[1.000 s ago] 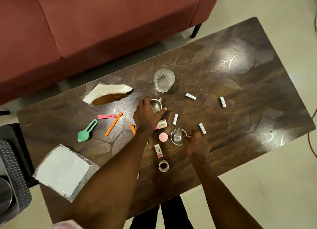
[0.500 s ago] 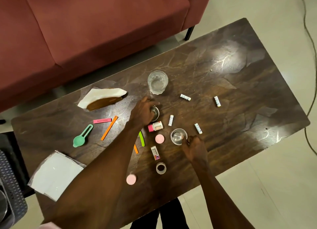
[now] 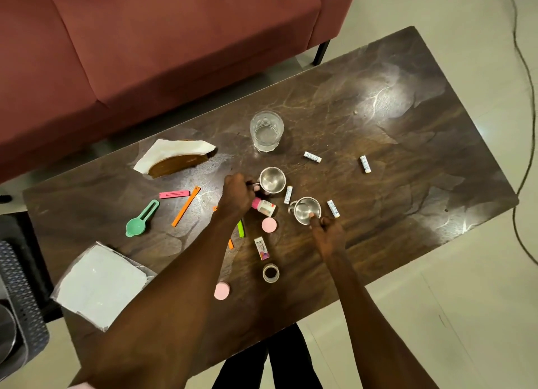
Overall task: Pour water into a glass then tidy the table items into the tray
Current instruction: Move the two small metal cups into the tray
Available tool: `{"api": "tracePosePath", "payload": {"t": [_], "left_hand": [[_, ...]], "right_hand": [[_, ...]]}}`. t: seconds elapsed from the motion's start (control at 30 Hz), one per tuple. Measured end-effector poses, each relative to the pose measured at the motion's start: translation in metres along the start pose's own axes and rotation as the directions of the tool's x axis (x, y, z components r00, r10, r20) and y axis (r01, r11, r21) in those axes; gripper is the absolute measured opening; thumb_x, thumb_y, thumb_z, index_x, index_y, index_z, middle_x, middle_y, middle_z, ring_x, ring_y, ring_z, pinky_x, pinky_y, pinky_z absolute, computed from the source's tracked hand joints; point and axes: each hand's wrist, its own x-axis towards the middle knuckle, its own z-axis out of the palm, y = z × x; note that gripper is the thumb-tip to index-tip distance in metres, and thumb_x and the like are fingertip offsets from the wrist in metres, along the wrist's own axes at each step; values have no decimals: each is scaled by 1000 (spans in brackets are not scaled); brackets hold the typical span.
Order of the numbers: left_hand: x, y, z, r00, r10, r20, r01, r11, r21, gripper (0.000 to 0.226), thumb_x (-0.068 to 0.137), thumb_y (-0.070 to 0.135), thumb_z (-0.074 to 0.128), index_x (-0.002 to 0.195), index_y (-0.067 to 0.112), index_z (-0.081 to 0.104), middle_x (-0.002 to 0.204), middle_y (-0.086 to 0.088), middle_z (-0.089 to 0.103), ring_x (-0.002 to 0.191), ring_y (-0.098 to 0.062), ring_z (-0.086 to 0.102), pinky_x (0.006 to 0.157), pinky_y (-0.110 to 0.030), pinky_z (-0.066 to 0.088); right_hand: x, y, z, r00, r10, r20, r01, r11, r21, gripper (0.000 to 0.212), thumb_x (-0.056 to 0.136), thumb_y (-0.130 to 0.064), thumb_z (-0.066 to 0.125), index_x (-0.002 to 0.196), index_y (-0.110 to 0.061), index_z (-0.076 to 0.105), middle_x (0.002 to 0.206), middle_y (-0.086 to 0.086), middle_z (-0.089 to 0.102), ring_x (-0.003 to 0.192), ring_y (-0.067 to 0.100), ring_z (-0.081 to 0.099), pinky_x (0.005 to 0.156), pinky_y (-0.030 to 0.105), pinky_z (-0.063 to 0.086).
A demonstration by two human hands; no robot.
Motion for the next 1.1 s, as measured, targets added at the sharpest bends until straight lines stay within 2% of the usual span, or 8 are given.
{"api": "tracePosePath", "payload": {"t": [0.1,0.3,0.53,0.63,0.8,0.9,1.03,1.1], "left_hand": [[-19,3,-8,992,-14,-126,-8,985,-174,17,84,6,68,98,4,77,92,-15,74,98,-29,65,88,-37,52],[-62,-17,-54,967,-78,-244,-7,944,-330,13,76,2,75,88,3,78,80,-11,75,72,-13,66,62,-16,46],[-119,-96,-167,898,-249,-362,86,907,-412,13,74,1,76,87,1,78,85,-18,75,75,-19,68,69,-29,50],[-157,-143,-237,863,-285,-418,90,900,-427,13,76,-2,73,88,-2,77,86,-17,75,73,-11,60,65,-20,45],[-213,-237,-365,827,-274,-491,61,912,-407,11,76,-3,74,86,-6,76,84,-19,74,73,-16,63,64,-18,47],[-233,-305,-433,830,-298,-472,127,924,-360,16,74,2,79,88,-5,76,88,-16,74,76,-15,64,68,-17,44],[-261,-403,-493,818,-353,-455,201,915,-350,17,70,3,83,84,-4,77,85,-18,74,68,-7,61,64,-7,42],[-271,-448,-506,804,-390,-448,254,907,-335,17,67,3,84,81,-4,77,83,-20,74,72,-15,64,69,-17,44]], "right_hand": [[-6,-6,-8,998,-56,-25,56,998,4,40,96,-30,61,70,0,63,75,19,68,74,29,62,72,33,45],[-42,-54,-1,976,-219,-1,218,973,-71,37,96,-29,60,64,-10,56,70,18,65,69,27,58,67,32,40],[-115,-158,73,928,-360,96,369,923,-108,41,93,-28,65,59,-7,51,78,26,65,82,42,63,74,43,46],[-159,-202,126,876,-436,205,466,875,-131,39,94,-28,64,71,4,61,82,25,66,87,41,63,75,40,43],[-248,-271,231,766,-503,400,608,769,-198,42,94,-29,62,62,-1,58,65,22,55,80,42,62,63,34,32],[-297,-299,303,711,-508,487,676,686,-271,39,92,-30,62,74,3,70,83,26,69,86,39,65,64,28,31],[-347,-320,407,699,-442,562,666,688,-289,34,89,-29,64,86,4,69,94,24,70,93,39,66,68,31,39],[-366,-324,455,706,-418,572,654,694,-301,32,87,-29,65,90,2,67,99,22,70,96,37,66,71,32,43]]}}
